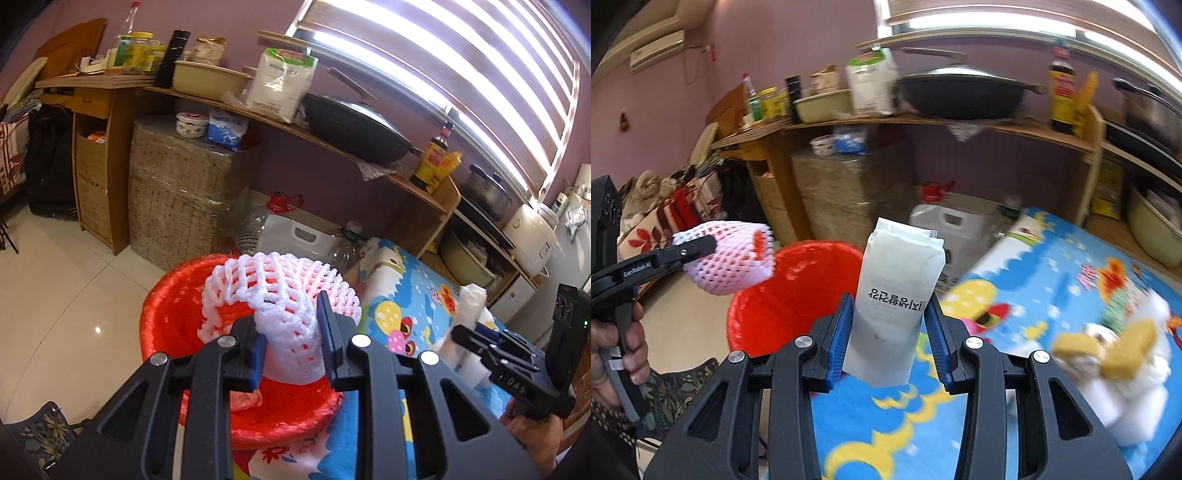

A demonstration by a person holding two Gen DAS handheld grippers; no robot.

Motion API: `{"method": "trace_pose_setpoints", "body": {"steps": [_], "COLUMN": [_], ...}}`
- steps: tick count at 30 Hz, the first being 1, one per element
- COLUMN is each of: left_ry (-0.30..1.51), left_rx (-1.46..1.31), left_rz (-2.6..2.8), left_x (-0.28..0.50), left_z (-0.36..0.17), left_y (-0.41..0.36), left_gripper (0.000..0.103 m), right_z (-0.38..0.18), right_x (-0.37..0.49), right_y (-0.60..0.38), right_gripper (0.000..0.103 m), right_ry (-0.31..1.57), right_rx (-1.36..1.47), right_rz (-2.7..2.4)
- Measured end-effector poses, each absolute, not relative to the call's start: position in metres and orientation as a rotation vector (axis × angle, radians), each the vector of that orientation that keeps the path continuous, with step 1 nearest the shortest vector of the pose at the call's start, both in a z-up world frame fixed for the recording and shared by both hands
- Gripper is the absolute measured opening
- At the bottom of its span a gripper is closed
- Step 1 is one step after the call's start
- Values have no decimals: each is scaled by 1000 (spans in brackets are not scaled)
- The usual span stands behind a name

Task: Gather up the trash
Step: 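Carry the pink net and paper packet over the red bin and release both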

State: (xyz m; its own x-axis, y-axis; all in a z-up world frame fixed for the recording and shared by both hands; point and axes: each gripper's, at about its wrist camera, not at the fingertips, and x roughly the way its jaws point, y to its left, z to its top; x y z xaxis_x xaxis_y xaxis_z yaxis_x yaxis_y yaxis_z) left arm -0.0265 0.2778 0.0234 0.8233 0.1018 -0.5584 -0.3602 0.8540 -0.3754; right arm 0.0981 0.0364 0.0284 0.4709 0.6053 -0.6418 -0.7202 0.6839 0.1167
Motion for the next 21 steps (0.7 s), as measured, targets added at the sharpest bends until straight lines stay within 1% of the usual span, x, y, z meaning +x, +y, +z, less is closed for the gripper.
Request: {"method": "trace_pose_setpoints", "body": {"steps": [10, 18, 21], "left_ry": [532, 522, 522], "left_rx": [-512, -506, -501], "left_rz": [297, 329, 337], "left_x": [-32, -33, -31], "left_z": [22, 24, 24], "left_y": [299, 311, 312], "left_gripper": [24, 24, 24], "right_z": [13, -5, -15], "right_x": [91, 88, 90], "right_y": [108, 139, 147], "right_gripper": [39, 40, 42], "right_ry": [729, 765, 788], "right_rx": [-236, -263, -281], "right_rz": [924, 967, 978]}}
